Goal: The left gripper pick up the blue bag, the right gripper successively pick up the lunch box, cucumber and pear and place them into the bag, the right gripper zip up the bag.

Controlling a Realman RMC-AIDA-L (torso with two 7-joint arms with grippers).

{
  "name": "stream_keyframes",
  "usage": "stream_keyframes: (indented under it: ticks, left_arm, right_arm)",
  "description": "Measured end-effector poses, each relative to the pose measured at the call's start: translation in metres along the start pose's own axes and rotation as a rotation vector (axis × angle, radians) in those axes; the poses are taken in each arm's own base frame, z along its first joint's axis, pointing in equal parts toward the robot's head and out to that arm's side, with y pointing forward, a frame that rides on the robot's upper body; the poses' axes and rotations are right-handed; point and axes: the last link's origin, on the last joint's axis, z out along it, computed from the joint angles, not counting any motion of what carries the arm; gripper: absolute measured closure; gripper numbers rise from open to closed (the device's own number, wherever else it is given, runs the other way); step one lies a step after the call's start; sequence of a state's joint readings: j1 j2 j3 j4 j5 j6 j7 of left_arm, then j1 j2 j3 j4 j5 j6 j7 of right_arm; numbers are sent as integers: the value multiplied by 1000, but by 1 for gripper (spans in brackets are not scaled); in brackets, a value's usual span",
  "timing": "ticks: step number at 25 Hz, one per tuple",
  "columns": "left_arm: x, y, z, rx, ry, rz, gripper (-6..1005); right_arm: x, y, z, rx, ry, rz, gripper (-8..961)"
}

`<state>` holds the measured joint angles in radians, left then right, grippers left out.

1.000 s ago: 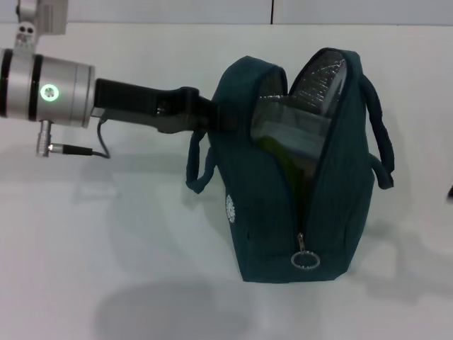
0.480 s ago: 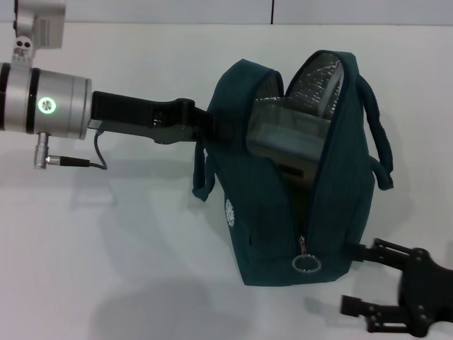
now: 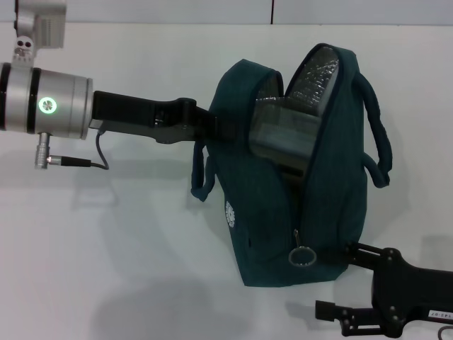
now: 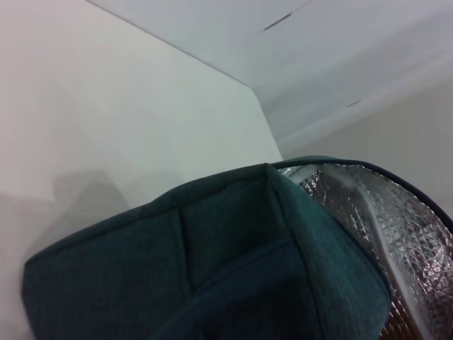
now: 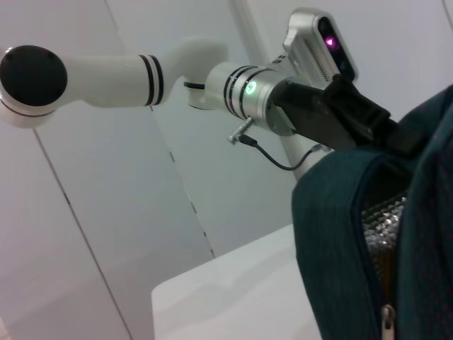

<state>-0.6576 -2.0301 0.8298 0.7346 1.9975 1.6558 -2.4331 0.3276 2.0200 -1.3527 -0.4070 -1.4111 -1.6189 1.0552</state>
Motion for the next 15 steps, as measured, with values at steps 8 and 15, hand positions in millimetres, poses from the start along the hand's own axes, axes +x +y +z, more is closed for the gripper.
stream_keyframes:
  ticks: [8, 15]
  left_arm:
    - [0, 2, 2, -7, -3, 3, 956]
    - [1, 3, 3, -13, -3, 5, 955]
  right_arm:
    - [-2, -2, 3, 10, -18, 9, 89]
    - [-1, 0, 15, -12, -18, 38, 91]
